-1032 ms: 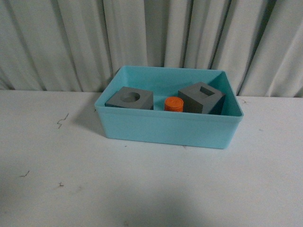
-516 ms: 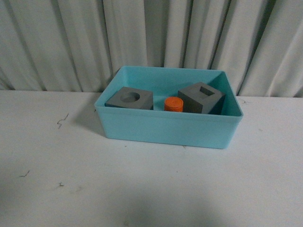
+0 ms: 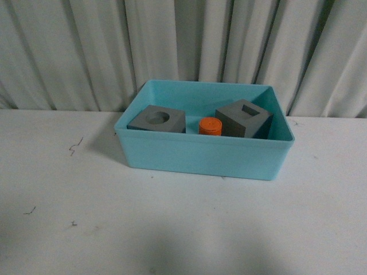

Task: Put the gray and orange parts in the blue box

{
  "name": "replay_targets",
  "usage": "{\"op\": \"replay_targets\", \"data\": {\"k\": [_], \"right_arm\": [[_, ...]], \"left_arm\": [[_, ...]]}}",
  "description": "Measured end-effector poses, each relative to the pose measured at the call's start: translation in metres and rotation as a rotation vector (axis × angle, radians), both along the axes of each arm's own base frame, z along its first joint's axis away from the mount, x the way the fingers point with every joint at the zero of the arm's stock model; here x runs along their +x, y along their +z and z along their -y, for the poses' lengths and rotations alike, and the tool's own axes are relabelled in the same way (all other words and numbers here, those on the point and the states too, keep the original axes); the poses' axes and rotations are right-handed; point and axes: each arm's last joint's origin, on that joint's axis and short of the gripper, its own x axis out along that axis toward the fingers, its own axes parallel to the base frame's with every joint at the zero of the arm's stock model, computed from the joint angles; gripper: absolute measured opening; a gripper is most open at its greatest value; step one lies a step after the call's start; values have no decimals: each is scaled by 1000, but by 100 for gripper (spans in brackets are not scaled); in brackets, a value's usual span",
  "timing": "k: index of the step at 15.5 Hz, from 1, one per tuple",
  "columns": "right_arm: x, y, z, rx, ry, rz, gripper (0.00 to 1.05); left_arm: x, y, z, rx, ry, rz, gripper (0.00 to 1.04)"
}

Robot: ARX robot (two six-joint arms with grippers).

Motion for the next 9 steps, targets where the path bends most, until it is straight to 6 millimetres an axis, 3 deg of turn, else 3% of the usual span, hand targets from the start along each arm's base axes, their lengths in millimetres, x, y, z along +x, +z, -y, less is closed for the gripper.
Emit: {"op": "replay_targets", "data": {"k": [9], "right_arm": [[0,0,0,0,0,0,98]], "left_arm": [[0,0,0,0,0,0,98]]}}
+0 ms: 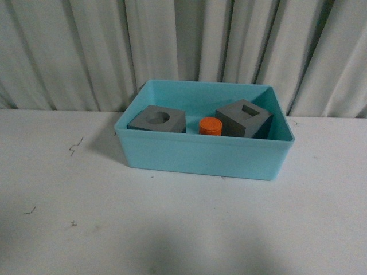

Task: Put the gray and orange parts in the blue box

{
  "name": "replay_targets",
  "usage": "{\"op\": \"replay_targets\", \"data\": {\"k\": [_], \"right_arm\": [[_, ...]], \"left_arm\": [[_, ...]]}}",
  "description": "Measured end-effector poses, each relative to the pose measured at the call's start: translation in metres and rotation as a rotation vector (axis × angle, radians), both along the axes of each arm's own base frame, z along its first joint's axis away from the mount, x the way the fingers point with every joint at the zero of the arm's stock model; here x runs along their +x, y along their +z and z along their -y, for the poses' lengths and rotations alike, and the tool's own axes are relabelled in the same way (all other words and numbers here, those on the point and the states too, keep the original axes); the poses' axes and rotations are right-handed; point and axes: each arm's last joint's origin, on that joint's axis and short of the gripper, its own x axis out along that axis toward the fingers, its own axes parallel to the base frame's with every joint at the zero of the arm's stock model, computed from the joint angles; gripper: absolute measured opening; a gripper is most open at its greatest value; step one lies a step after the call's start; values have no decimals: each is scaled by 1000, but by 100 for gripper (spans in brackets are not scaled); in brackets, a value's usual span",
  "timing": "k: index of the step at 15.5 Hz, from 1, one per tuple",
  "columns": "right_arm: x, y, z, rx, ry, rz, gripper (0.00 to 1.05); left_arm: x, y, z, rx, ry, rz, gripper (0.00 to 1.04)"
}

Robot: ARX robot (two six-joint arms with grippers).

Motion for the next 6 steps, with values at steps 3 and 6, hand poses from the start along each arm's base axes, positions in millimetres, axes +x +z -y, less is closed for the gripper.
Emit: {"op": "replay_targets", "data": {"k": [3,6], "right_arm": [[0,0,0,0,0,0,98],[0,0,0,0,0,0,98]], "left_arm": [[0,0,0,0,0,0,98],[0,0,0,0,0,0,98]]}}
